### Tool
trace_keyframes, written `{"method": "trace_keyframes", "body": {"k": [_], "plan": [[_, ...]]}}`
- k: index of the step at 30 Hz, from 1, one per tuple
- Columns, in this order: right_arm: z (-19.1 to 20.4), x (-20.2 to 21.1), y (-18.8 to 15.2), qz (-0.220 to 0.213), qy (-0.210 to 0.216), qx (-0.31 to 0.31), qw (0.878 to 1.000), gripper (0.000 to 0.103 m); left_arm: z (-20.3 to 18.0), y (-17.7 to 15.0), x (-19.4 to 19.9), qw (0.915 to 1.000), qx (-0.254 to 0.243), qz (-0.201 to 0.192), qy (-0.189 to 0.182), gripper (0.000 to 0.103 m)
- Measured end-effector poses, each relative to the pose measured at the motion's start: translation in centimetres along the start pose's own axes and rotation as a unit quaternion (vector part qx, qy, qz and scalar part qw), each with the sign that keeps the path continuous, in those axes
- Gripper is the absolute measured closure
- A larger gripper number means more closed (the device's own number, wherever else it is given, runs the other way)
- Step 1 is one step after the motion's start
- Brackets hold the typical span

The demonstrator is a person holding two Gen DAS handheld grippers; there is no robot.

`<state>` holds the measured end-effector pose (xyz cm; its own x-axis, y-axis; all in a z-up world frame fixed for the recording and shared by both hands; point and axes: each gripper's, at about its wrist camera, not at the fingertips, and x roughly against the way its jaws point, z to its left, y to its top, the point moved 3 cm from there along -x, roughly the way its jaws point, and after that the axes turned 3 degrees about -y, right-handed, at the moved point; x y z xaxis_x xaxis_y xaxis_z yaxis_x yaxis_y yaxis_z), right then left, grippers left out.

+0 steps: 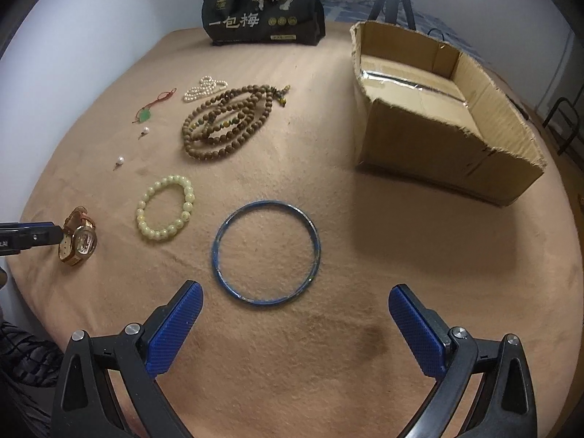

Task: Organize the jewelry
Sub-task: 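Grasp the brown-strapped watch with the left gripper while the right gripper grasps the blue bangle, then carry the watch and bangle into the cardboard box and open both grippers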

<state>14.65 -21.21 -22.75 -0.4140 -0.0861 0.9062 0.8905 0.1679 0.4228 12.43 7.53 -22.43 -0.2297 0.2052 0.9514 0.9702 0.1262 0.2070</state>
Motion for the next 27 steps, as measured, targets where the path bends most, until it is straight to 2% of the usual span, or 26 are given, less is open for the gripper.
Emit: {"method": "trace_keyframes", "body": {"k": [3, 6, 10, 14, 20, 24, 27], "plan": [[0.2, -0.5, 0.3, 0.005, 0.005, -0.001, 1.0, 0.0, 0.3, 0.2, -0.5, 0.9999, 0.009, 0.006, 0.003, 0.063], [0.5, -0.8, 0.6, 0.006, 0.007, 0.0, 1.0, 0.0, 0.8, 0.4, -1.0, 0.9998, 0.014, 0.01, 0.007, 0.07], [1.3, -1.4, 0.9, 0.011, -0.006, 0.018, 1.0, 0.003, 1.1, 0.6, -1.1, 0.9999, 0.013, 0.008, 0.006, 0.075], [1.6, -2.2, 0.9, 0.02, -0.022, 0.027, 0.999, 0.006, 1.4, 0.7, -1.1, 0.9998, 0.018, 0.007, 0.002, 0.076], [1.5, -2.3, 1.1, 0.014, -0.021, 0.025, 0.999, 0.01, 1.3, 0.7, -1.2, 0.9999, 0.013, 0.0, 0.001, 0.079], [1.7, -2.3, 1.3, 0.008, -0.013, 0.032, 0.999, 0.022, 1.1, 0.9, -1.4, 0.9998, 0.018, -0.003, -0.005, 0.079], [1.8, -2.0, 1.2, 0.006, -0.005, 0.034, 0.999, 0.031, 0.7, 0.7, -1.4, 0.9999, 0.01, -0.005, -0.003, 0.087]]}}
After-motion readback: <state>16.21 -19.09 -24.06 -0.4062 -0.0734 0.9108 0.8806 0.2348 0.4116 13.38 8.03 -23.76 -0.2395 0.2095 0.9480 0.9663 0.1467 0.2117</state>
